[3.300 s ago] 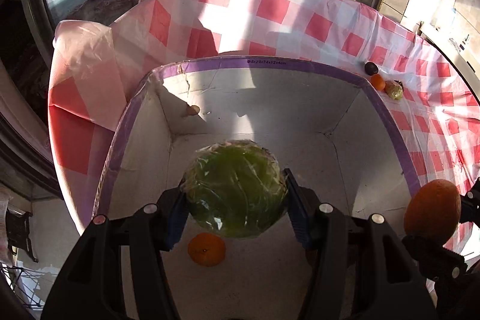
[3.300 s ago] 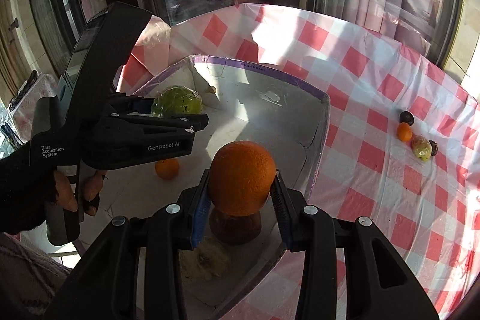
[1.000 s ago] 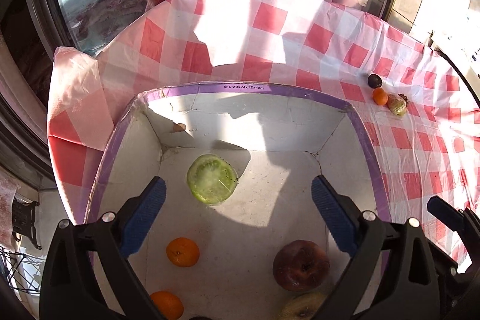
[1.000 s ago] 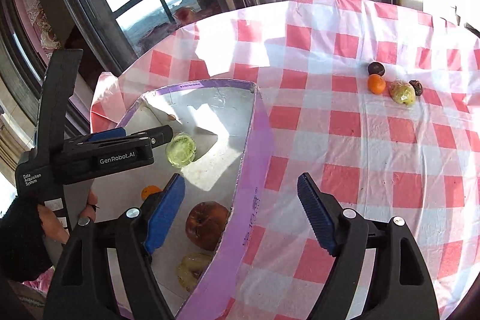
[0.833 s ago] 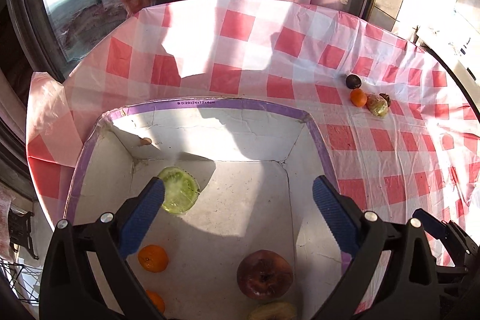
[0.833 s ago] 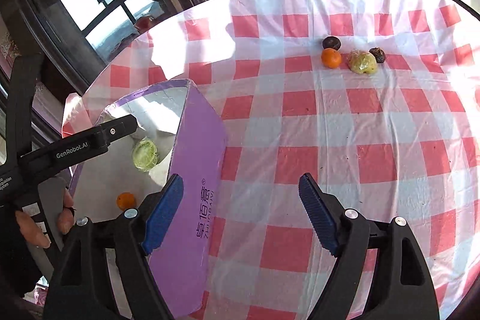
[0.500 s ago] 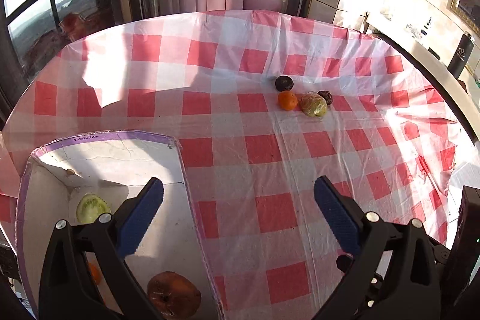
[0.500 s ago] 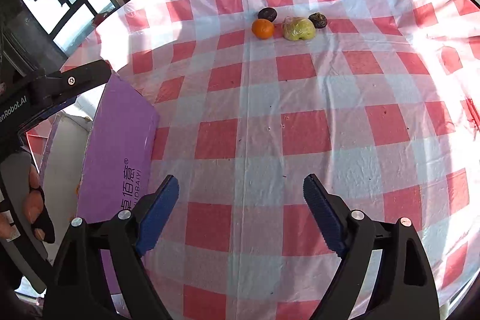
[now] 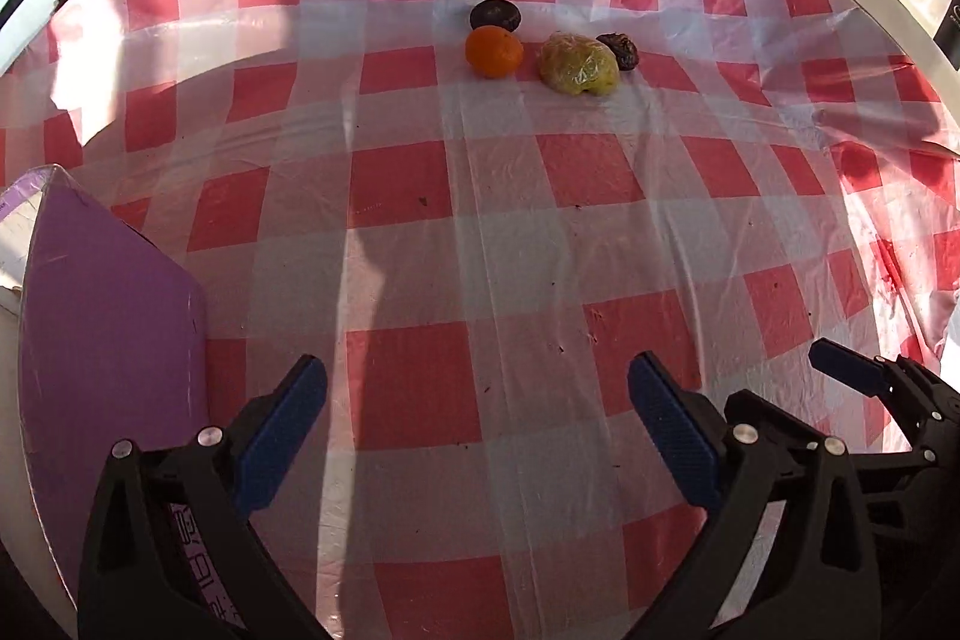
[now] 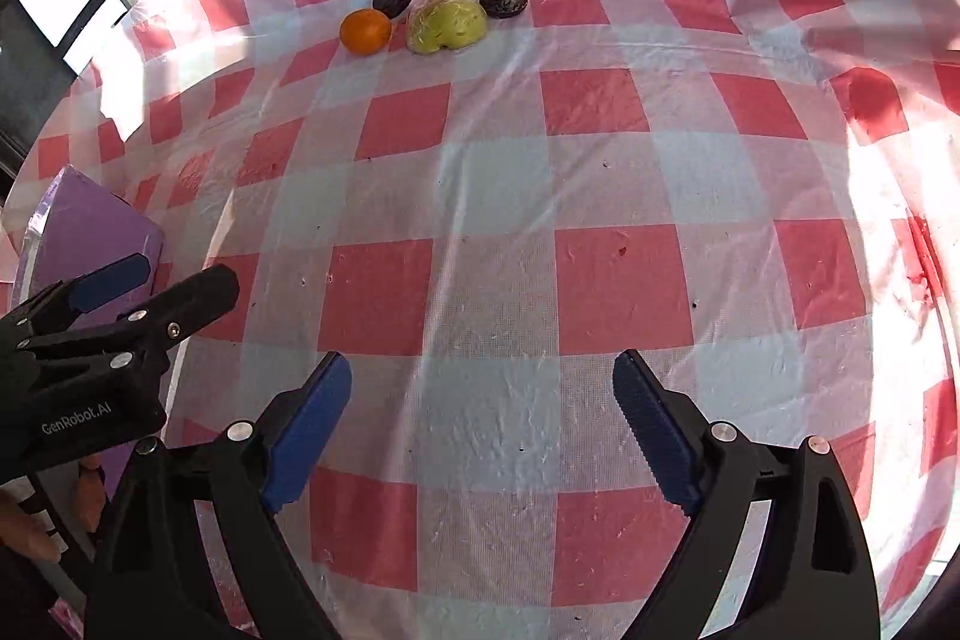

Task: Organize fruits
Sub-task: 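Grasp the last orange with the left tool while the right tool grasps the wrapped yellow fruit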

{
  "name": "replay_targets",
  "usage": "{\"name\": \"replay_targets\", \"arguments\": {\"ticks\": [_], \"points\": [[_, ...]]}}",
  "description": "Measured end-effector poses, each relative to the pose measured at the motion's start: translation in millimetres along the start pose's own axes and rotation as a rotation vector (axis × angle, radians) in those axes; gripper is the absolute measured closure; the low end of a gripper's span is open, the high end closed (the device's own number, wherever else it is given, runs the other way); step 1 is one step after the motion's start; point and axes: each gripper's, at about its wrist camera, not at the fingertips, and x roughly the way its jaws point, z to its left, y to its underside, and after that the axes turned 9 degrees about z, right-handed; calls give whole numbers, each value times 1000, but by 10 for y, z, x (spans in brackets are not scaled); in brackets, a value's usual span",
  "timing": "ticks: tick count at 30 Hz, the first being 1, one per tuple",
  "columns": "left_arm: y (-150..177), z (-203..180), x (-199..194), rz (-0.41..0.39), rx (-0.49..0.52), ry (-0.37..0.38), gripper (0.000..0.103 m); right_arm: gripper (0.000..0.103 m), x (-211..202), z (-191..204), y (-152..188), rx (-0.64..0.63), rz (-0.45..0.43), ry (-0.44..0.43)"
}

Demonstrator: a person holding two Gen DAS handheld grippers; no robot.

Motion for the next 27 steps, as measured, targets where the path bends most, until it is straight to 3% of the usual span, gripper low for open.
{"name": "replay_targets", "arguments": {"ticks": [5,13,23,25,26,27], "points": [[-126,130,156,-4,-117,-75,2,16,186,40,-303,-147,-38,26],[-323,377,219,-3,-263,-151,2,16,560,151,-1178,-283,-111,32],[-444,212,313,16,-274,-178,2,15,836,291,-2043,-362,-164,46],[-500,151,348,18,-262,-178,2,18,854,320,-2111,-384,-171,45],[-537,128,369,19,-255,-179,2,25,851,325,-2120,-395,-178,38],[-575,103,391,20,-248,-178,2,40,833,321,-2118,-401,-189,31]]}}
